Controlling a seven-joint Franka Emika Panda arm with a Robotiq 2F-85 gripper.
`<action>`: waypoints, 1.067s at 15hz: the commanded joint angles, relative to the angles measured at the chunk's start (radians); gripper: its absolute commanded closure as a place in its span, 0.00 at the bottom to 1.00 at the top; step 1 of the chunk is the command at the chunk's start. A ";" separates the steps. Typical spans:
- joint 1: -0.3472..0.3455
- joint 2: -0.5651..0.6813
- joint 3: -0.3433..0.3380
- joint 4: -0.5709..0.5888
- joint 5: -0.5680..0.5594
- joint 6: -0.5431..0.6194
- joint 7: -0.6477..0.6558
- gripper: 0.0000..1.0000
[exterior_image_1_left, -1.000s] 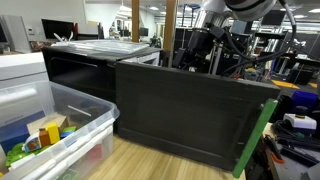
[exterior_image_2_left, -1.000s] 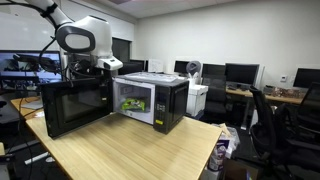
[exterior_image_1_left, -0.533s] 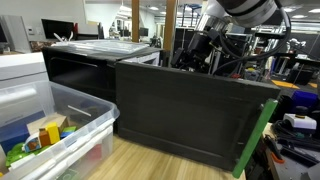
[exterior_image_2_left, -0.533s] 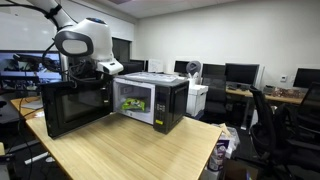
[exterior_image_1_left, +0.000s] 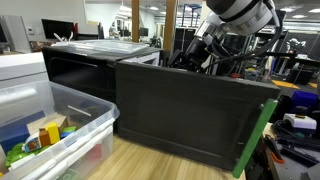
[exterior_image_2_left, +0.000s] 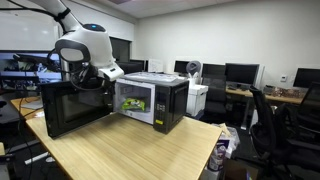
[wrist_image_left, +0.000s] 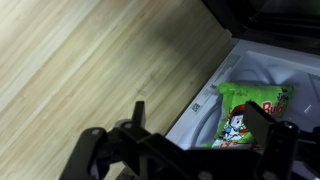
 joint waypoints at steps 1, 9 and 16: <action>0.018 0.049 -0.008 0.031 0.112 0.053 -0.092 0.00; 0.008 0.158 -0.001 0.176 0.322 0.119 -0.207 0.00; 0.006 0.204 0.016 0.174 0.368 0.100 -0.238 0.00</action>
